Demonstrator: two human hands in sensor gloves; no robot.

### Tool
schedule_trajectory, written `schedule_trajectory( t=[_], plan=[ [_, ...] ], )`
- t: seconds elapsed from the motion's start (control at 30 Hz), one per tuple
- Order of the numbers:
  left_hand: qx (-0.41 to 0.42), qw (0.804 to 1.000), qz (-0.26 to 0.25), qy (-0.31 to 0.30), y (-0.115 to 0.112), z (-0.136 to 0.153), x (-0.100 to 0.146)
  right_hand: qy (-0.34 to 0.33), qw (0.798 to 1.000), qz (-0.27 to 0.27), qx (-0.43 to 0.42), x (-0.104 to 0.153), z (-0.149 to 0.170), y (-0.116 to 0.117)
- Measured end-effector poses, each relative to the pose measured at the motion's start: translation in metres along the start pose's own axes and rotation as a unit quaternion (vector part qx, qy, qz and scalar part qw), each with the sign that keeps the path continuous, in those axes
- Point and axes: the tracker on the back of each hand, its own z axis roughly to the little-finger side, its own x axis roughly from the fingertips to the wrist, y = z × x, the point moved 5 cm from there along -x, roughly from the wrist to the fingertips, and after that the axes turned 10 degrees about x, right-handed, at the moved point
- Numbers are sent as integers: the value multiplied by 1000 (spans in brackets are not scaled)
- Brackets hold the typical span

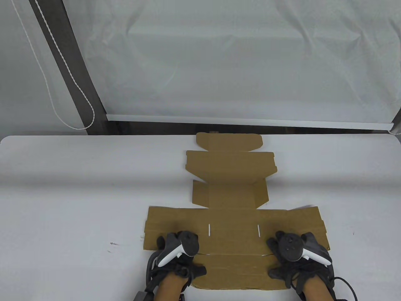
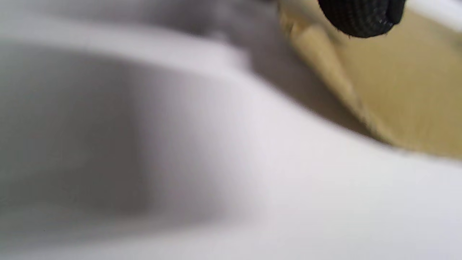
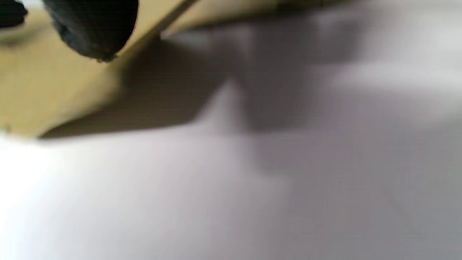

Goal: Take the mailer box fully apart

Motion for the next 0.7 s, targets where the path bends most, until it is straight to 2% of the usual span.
schedule_trajectory(
  t=[0.03, 0.1, 0.17, 0.27, 0.3, 0.4, 0.6, 0.7],
  plan=[
    [24, 999, -35, -20, 11, -2, 5, 12, 997, 80, 5, 6, 3, -18],
    [65, 992, -87, -56, 29, -4, 16, -3, 980, 198, -11, 18, 4, -42],
    [99, 981, -135, -96, 44, -4, 27, -24, 960, 277, -40, 28, 2, -57],
    [165, 953, -198, -161, 63, 0, 41, -59, 935, 345, -59, 40, -8, -70],
    [184, 943, -219, -172, 68, 5, 45, -77, 929, 358, -57, 43, -14, -74],
    [214, 932, -231, -180, 73, 14, 47, -111, 920, 372, -47, 50, -31, -81],
    [201, 939, -217, -177, 69, 12, 45, -158, 918, 359, -53, 56, -59, -82],
    [193, 943, -208, -176, 67, 8, 43, -164, 930, 326, -54, 49, -63, -76]
  ],
)
